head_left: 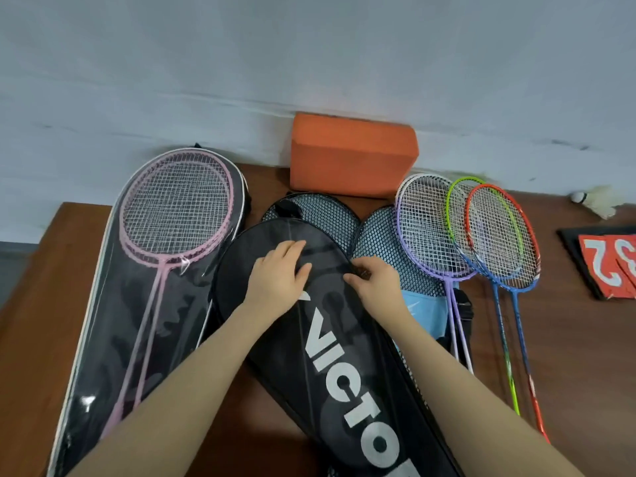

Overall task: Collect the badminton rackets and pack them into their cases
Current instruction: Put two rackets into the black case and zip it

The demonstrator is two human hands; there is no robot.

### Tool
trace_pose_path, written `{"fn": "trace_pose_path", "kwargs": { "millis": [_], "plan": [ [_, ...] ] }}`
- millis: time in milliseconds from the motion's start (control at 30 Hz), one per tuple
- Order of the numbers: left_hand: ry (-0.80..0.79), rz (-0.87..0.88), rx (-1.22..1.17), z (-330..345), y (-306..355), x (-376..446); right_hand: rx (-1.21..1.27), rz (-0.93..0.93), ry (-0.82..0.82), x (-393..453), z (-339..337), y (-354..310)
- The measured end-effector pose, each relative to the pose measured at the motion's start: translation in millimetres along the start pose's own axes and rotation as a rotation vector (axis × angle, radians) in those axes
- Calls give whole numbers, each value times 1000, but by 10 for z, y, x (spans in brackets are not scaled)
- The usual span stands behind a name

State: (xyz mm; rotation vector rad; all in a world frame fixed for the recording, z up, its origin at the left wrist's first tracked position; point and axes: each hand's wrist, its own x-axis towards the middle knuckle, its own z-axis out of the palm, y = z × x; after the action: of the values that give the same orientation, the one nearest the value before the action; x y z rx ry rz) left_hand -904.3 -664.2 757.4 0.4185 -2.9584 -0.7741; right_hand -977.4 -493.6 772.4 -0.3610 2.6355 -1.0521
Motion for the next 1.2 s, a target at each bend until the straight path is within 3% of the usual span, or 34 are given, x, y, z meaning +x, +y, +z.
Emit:
{"fn": "trace_pose_path", "kwargs": {
  "millis": [333, 433, 567, 800, 967, 1200],
  "plan": [
    [297, 84, -5, -347, 44, 520, 178, -362, 10, -80, -300, -347],
    [305, 82, -86, -422, 3, 634, 195, -426, -10, -10, -326, -405],
    [271, 109, -197, -492, -19, 719, 251, -379, -67, 33, -358, -413],
    [352, 193, -306, -602, 32, 651, 337, -158, -103, 333, -458, -589],
    [434, 200, -324, -692, 56, 563, 332, -198, -358, 538, -393, -880],
    [481, 196, -280, -754, 33, 497, 405, -143, -357, 582, -460, -902]
  ]
}}
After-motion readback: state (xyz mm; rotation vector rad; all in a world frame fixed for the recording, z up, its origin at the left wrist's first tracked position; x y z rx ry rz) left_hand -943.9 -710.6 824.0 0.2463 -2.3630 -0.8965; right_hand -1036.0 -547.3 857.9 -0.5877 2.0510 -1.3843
